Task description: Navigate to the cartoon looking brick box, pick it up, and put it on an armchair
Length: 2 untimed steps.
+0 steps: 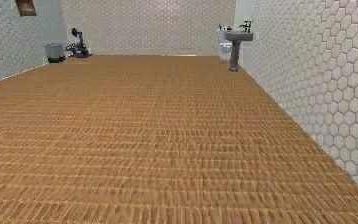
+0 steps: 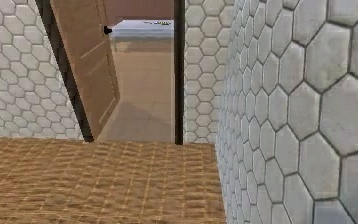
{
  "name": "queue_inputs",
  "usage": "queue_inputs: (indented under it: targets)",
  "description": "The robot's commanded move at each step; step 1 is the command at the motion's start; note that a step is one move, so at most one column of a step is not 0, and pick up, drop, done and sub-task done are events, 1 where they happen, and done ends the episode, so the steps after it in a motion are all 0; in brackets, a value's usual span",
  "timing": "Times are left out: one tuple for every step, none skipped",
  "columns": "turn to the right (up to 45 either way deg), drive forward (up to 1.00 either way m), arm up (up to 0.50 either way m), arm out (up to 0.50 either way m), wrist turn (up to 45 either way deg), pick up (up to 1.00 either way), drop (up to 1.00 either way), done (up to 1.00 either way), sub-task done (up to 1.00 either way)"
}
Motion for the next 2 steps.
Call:
queue_inputs:
  targets:
    - [0.0,0.05,0.00,0.00,0.0,0.00,0.00,0.00,0.00]
    - [-45.0,0.00,0.00,0.00,0.0,0.00,0.00,0.00,0.00]
